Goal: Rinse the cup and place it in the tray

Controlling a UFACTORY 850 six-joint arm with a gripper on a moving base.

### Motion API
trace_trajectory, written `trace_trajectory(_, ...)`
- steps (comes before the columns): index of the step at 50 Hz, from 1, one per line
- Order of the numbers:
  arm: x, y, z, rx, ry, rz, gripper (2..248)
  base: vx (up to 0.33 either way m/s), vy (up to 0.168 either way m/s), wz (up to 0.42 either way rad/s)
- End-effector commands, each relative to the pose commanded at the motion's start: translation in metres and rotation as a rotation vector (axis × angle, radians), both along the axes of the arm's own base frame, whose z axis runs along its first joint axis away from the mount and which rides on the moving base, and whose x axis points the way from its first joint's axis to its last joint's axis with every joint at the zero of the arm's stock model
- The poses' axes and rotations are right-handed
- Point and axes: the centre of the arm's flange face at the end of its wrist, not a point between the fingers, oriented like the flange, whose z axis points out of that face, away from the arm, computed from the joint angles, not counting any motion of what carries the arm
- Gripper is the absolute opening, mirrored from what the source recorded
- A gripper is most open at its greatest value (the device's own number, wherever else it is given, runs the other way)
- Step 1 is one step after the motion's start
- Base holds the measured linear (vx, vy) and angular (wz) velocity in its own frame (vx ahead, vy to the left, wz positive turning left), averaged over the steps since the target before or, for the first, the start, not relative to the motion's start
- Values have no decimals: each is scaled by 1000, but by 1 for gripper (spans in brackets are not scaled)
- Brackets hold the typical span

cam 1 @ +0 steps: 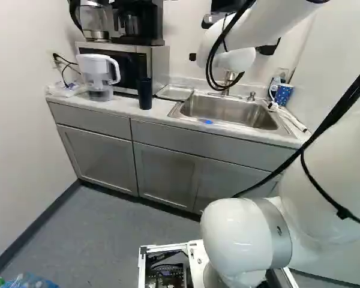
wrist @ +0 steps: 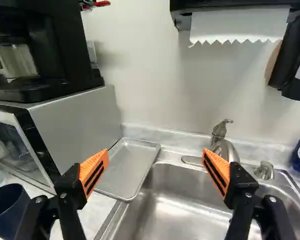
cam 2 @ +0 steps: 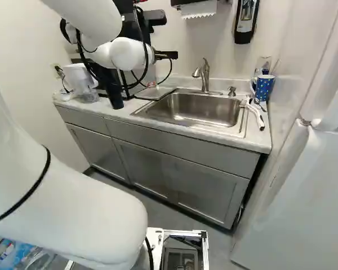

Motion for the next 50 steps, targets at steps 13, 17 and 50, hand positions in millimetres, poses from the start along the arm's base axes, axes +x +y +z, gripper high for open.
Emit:
trace_trajectory(13, 0, 0, 0, 0, 0, 0, 247, 73, -1, 0)
trace_trajectory(17, 0, 0, 0, 0, 0, 0, 247, 87, 0, 4)
trace_trajectory(50, 0, 0, 0, 0, 0, 0, 247, 96, -1, 1)
